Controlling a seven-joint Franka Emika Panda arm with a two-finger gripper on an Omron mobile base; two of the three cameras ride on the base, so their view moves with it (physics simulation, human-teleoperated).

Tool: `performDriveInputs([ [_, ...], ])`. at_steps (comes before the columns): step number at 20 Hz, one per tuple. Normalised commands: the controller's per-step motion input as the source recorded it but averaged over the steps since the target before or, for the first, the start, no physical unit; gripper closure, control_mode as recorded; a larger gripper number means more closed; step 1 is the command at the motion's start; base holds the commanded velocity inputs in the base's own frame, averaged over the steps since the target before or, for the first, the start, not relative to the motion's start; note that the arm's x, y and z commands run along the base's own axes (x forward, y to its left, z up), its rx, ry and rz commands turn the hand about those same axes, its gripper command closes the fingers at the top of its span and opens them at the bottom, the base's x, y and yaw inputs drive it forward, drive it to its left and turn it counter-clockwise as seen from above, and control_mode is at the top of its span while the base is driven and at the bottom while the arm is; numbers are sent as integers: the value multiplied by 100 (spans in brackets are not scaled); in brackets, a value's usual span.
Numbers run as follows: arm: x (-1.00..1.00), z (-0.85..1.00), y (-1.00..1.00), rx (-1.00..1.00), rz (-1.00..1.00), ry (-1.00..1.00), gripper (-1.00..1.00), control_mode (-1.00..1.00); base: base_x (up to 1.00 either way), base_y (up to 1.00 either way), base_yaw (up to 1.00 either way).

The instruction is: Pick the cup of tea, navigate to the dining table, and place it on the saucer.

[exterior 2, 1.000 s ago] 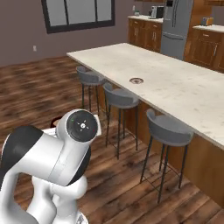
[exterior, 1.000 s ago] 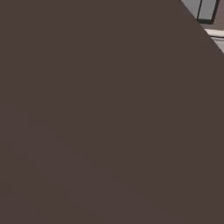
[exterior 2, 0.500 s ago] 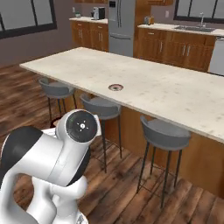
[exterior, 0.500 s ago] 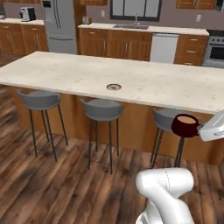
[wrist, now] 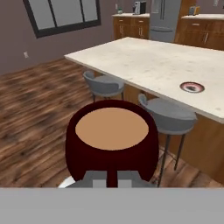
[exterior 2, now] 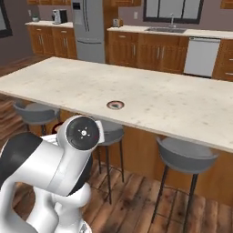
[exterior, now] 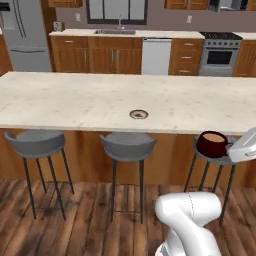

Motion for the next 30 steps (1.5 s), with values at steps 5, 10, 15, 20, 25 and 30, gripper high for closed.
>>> performDriveInputs([
  [5, 0, 0, 0, 0, 0, 0, 100, 100, 100, 94, -27],
  [10, 0, 0, 0, 0, 0, 0, 100, 100, 100, 35, -13],
  [15, 0, 0, 0, 0, 0, 0, 100, 100, 99, 24, -11],
  [20, 0, 0, 0, 0, 0, 0, 100, 100, 39, 4, -1],
  [25, 0, 0, 0, 0, 0, 0, 100, 100, 0, 0, 0],
  [30, 0, 0, 0, 0, 0, 0, 100, 100, 0, 0, 0],
])
